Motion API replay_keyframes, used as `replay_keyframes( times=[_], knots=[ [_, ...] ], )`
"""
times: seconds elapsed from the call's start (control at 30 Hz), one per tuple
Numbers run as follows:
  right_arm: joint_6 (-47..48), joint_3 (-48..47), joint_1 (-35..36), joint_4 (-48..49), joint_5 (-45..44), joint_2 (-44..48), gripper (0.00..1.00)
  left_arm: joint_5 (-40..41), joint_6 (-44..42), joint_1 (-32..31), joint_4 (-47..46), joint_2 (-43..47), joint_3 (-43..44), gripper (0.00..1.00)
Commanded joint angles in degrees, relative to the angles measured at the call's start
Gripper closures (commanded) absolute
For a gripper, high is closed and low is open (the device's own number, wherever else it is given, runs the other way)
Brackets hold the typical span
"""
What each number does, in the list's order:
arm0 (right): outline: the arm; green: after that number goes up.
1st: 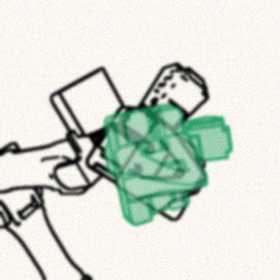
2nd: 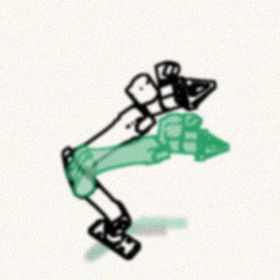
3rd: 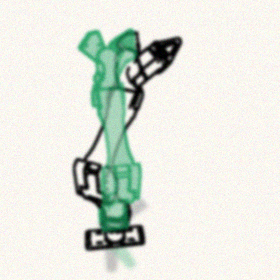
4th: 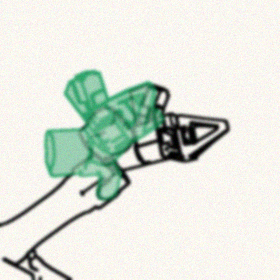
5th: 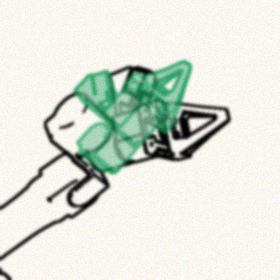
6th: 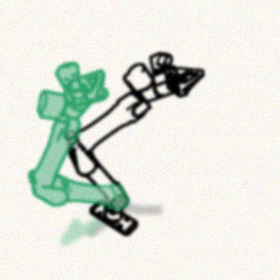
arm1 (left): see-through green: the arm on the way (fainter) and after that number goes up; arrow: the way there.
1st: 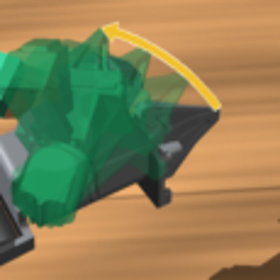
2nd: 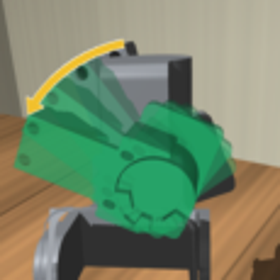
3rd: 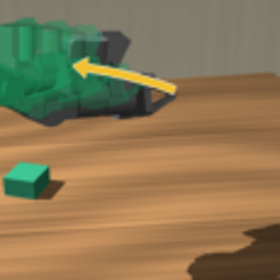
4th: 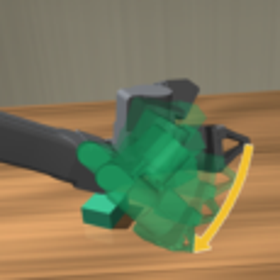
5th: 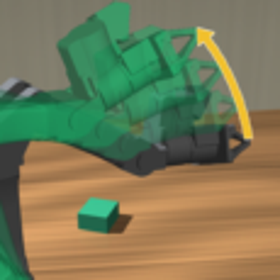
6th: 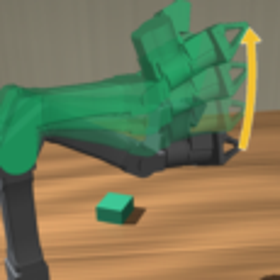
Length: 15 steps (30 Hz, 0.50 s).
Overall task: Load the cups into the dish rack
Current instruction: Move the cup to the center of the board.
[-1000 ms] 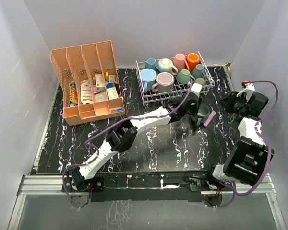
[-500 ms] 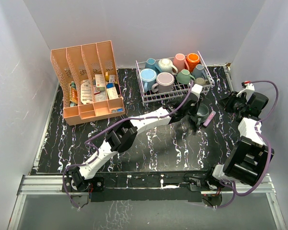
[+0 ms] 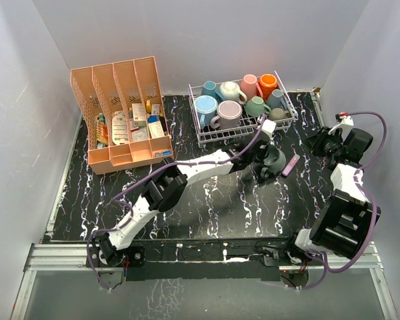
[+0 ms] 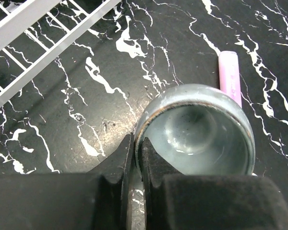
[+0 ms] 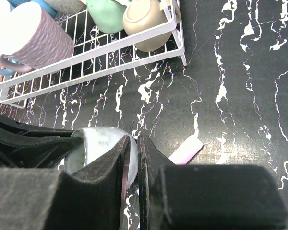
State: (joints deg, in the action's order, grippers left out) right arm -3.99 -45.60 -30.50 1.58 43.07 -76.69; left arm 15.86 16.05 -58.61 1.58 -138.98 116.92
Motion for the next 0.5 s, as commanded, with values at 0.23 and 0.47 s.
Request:
replay_keyframes(
  times=[0.23, 0.47],
  knots=[
    [0.2, -0.9, -0.3, 3.6, 1.2, 0.0, 0.84, -0.5, 0.7, 0.8, -5.7, 11.6, -9.1, 1.0],
    [-0.4, -0.5, -0.3, 4.3, 2.4, 0.0, 0.85, 5.0, 2.1, 0.9, -8.4, 22.5, -20.9, 1.0]
  ],
)
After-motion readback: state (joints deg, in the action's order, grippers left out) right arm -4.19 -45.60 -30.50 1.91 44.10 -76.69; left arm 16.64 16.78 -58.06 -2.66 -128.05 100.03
